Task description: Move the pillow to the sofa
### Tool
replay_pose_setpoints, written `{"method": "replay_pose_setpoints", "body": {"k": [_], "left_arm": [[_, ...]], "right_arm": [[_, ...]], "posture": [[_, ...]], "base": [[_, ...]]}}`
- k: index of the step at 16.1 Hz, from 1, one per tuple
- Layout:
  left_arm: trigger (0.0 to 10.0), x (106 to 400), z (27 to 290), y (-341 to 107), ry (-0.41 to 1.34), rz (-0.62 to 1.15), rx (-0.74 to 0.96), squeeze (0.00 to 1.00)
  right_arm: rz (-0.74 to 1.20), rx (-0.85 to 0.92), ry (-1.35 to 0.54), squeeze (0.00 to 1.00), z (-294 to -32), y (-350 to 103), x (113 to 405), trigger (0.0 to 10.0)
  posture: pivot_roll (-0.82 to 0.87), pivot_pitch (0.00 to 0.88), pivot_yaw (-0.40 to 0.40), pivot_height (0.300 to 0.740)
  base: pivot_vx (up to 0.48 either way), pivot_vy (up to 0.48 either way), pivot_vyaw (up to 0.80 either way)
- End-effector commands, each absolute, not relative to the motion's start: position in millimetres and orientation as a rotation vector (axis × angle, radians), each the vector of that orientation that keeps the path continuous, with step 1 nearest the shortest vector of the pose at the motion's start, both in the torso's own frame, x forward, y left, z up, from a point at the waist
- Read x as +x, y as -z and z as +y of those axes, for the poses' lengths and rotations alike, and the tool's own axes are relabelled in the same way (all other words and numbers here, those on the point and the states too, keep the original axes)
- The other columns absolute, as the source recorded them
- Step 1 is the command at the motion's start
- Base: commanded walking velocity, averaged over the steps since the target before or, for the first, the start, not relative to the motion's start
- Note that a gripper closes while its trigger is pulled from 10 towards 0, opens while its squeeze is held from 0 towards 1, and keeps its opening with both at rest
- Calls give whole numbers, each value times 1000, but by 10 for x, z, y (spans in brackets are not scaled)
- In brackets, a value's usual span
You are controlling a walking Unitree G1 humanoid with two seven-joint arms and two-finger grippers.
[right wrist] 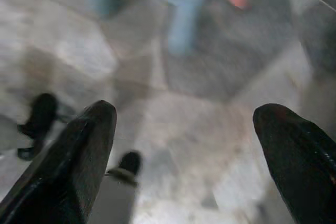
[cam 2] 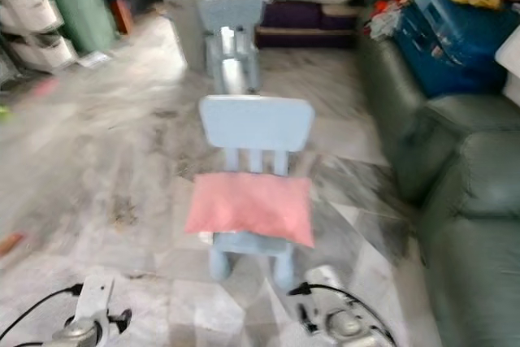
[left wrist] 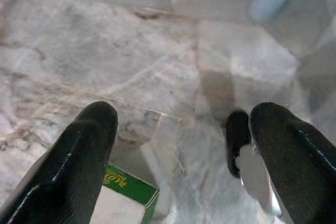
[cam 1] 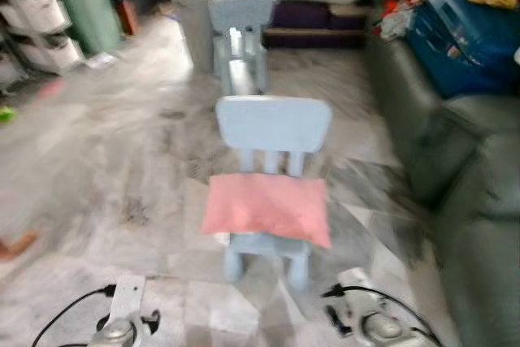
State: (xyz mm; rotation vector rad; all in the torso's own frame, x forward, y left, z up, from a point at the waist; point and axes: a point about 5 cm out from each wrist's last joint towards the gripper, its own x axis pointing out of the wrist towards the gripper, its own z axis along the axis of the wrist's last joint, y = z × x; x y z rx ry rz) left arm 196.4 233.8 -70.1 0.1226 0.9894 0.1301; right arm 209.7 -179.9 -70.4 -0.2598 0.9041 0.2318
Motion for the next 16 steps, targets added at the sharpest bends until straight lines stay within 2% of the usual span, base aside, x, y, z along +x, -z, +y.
{"method": "replay_pose_setpoints", "body": {"k": [1, 7, 12, 16], "left_arm": [[10000, 1993, 2311, 692, -117, 982, 114, 0], [10000, 2079, 2215, 670, -108, 974, 104, 0], [10000, 2056, 2202, 686, -102, 980, 108, 0], [10000, 2011, 2238, 701, -103, 985, 100, 0]], "right_arm": [[925, -277, -214, 0, -1885, 724, 2047, 10000], [933, -278, -207, 0, -1888, 732, 2033, 10000], [933, -288, -207, 0, -1897, 730, 2036, 10000], [932, -289, -201, 0, -1899, 731, 2035, 10000]], "posture": [[-118, 0, 34, 740], [-115, 0, 32, 740], [-117, 0, 34, 740], [-116, 0, 33, 740]], "base": [[0, 0, 0], [0, 0, 0], [0, 0, -688], [0, 0, 0]]}}
